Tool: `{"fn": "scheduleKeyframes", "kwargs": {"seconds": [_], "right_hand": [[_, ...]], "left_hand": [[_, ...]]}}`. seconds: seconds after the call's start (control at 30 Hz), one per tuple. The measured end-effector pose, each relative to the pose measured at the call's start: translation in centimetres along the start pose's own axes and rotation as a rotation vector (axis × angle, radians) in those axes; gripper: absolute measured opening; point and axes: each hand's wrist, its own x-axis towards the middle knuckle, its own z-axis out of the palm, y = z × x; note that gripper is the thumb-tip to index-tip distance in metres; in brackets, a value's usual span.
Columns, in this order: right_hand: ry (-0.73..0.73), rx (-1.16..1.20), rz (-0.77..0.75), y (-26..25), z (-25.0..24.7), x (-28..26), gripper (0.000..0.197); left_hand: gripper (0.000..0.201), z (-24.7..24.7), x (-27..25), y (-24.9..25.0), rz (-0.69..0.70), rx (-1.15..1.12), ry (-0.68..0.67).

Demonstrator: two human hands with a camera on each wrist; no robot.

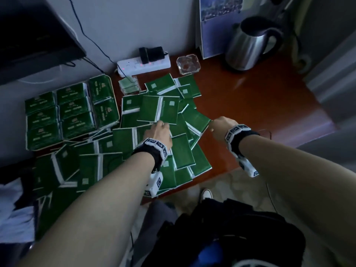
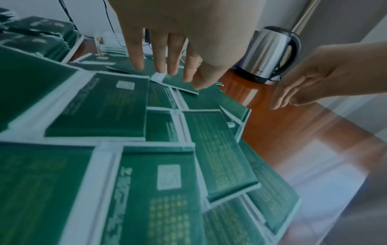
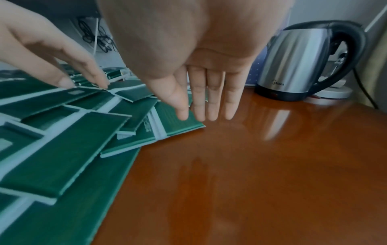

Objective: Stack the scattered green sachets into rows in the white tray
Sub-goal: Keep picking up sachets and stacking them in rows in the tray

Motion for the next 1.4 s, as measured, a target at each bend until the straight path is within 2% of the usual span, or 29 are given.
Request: {"fn": "scheduleKeyframes", "kwargs": {"seconds": [0.2, 0.3, 0.4, 0.43, 0.5, 0.6, 0.7, 0.83, 1.0, 1.07, 1.17, 1.23, 1.4], "right_hand": [[-0.016, -0.029, -0.060, 1.7, 0.0, 2.9, 0.033], [0.012, 0.042, -0.075, 1.0, -0.5, 5.1, 0.034], [0.033, 0.135, -0.058, 0.2, -1.2, 7.3, 0.034], [0.030, 0.173, -0.047, -0.2, -1.4, 7.9, 0.037], [0.015, 0.245, -0.025, -0.8, -1.4, 9.1, 0.055], [-0.024, 0.242, 0.029, -1.7, -0.9, 10.6, 0.075], [-0.054, 0.264, 0.062, -2.2, -0.4, 11.2, 0.078], [-0.064, 0.280, 0.025, -1.6, 0.0, 11.8, 0.075], [-0.078, 0.322, -0.024, -0.5, 0.0, 12.1, 0.065], [-0.089, 0.353, -0.021, 0.6, 0.2, 11.9, 0.063], [-0.088, 0.353, -0.043, 3.7, 0.7, 11.3, 0.058], [-0.095, 0.345, -0.045, 6.6, 1.0, 10.9, 0.059], [-0.086, 0.364, 0.028, 15.6, 1.7, 10.0, 0.061]], "left_hand": [[0.053, 1.7, 0.3, 2.1, -0.080, -0.050, 0.059], [0.057, 1.4, 2.4, 2.2, -0.108, -0.088, 0.128], [0.071, 1.0, 5.3, 2.2, -0.144, -0.110, 0.161], [0.075, 1.0, 6.2, 2.2, -0.160, -0.121, 0.152], [0.084, 1.3, 7.7, 2.1, -0.185, -0.139, 0.128], [0.094, 2.1, 9.1, 2.1, -0.220, -0.146, 0.060], [0.095, 3.0, 9.4, 2.7, -0.235, -0.125, 0.055], [0.099, 3.4, 9.6, 4.0, -0.260, -0.119, 0.043], [0.081, 3.0, 10.0, 4.2, -0.310, -0.145, 0.079], [0.077, 2.8, 10.1, 4.5, -0.312, -0.135, 0.069], [0.071, 2.8, 9.8, 6.3, -0.290, -0.145, 0.124], [0.070, 3.1, 9.4, 9.0, -0.235, -0.141, 0.139], [0.063, 5.1, 8.8, 17.6, -0.062, -0.178, 0.073]]}}
